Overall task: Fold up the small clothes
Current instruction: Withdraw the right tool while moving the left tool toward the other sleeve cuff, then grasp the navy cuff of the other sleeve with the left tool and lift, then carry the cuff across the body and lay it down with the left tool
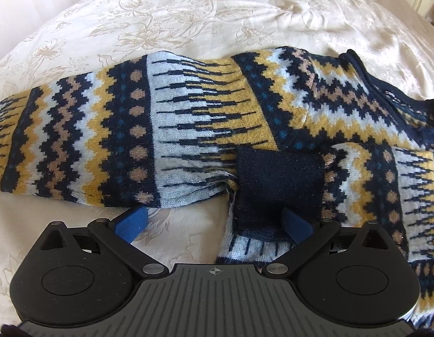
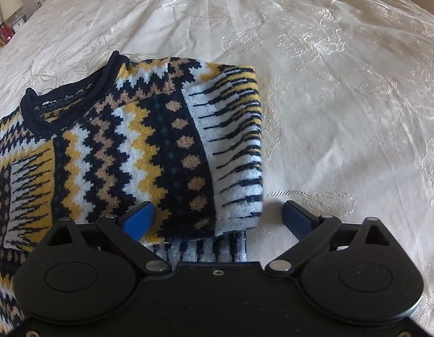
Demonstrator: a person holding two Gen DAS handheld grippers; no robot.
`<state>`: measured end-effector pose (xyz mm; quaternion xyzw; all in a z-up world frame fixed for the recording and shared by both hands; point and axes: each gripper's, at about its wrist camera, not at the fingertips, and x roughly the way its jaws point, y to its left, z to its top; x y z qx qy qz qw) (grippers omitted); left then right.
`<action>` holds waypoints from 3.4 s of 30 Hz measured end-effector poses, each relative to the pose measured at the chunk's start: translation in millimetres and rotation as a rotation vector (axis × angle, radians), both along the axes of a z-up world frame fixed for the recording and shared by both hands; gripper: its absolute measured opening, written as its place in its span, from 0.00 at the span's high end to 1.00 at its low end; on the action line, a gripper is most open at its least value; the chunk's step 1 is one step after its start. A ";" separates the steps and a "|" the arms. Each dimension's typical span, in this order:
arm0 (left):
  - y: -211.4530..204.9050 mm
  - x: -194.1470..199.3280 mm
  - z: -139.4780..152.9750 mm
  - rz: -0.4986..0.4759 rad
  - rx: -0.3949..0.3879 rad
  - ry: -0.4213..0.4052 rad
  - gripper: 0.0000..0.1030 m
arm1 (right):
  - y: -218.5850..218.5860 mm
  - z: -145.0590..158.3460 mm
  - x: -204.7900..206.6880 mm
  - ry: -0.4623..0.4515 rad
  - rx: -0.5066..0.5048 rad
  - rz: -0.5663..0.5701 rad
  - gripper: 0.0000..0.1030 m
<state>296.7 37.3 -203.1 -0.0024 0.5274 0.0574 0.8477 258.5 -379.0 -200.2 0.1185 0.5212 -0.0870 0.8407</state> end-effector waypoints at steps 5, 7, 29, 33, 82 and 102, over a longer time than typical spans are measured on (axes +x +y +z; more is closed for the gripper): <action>0.4 -6.5 -2.3 -0.002 -0.004 -0.016 0.00 | -5.5 -9.9 -1.6 -0.009 0.037 0.003 0.00; 0.5 -7.3 -0.6 -0.002 -0.001 -0.012 0.00 | -5.8 -13.2 -1.8 -0.013 0.042 -0.002 0.00; 44.5 -55.4 65.2 0.030 -0.054 -0.060 0.17 | 11.0 55.1 -42.6 -0.089 0.025 -0.018 0.05; 73.6 -75.6 77.9 0.077 -0.054 -0.073 0.17 | 37.1 73.1 -63.2 -0.118 0.043 0.031 0.05; 359.5 -42.9 82.0 0.497 -0.251 -0.209 0.91 | 234.3 118.3 -123.5 -0.155 0.061 0.209 0.05; 188.8 -52.7 221.0 0.099 -0.146 -0.523 0.94 | 172.5 108.0 -115.5 -0.164 0.148 0.273 0.05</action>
